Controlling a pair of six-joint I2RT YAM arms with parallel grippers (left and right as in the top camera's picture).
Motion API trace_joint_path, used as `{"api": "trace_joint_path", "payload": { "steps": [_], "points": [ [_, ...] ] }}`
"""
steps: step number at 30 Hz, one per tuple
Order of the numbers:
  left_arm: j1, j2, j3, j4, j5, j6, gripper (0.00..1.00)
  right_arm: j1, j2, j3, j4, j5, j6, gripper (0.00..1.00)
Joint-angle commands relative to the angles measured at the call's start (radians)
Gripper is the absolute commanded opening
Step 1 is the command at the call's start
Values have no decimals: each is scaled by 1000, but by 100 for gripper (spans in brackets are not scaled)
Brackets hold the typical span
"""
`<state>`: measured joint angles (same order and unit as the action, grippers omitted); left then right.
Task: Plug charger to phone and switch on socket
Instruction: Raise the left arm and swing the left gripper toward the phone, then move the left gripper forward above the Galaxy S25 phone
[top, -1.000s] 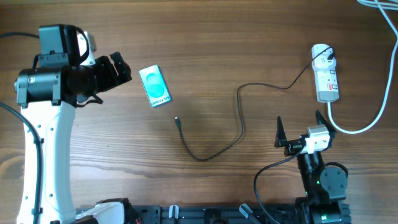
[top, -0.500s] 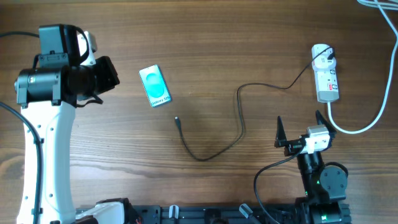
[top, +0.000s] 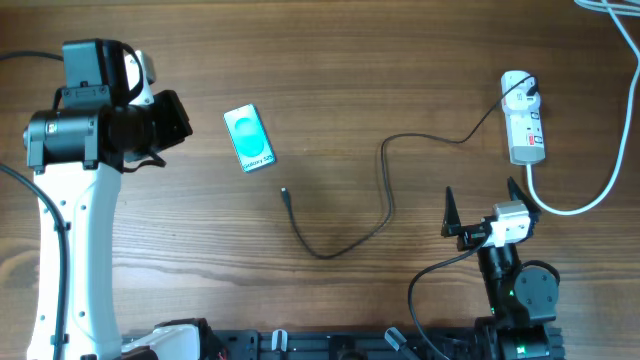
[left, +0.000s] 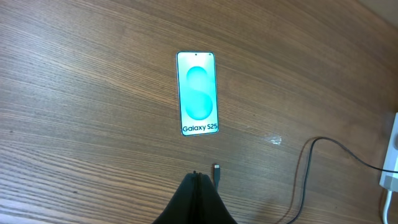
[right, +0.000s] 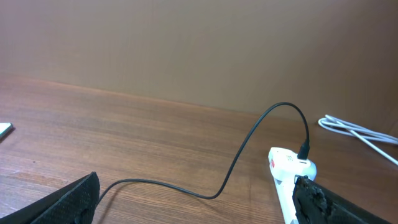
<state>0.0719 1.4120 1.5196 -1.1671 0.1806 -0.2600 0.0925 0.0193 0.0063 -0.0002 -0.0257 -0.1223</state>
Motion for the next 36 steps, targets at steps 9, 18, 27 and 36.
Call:
{"api": "trace_joint_path", "payload": {
  "steps": [9,18,27,36],
  "points": [
    [-5,105,16,-5,5,-9,4,-5,-12,-1,3,-13,-9,100],
    [-5,127,16,-6,5,-9,13,-5,-12,-1,3,-13,-9,100],
    [-5,127,16,-6,5,-9,19,-5,-12,-1,3,-13,-9,100],
    [-5,127,16,-10,5,-9,22,-5,-12,-1,3,-13,-8,100]
  ]
}}
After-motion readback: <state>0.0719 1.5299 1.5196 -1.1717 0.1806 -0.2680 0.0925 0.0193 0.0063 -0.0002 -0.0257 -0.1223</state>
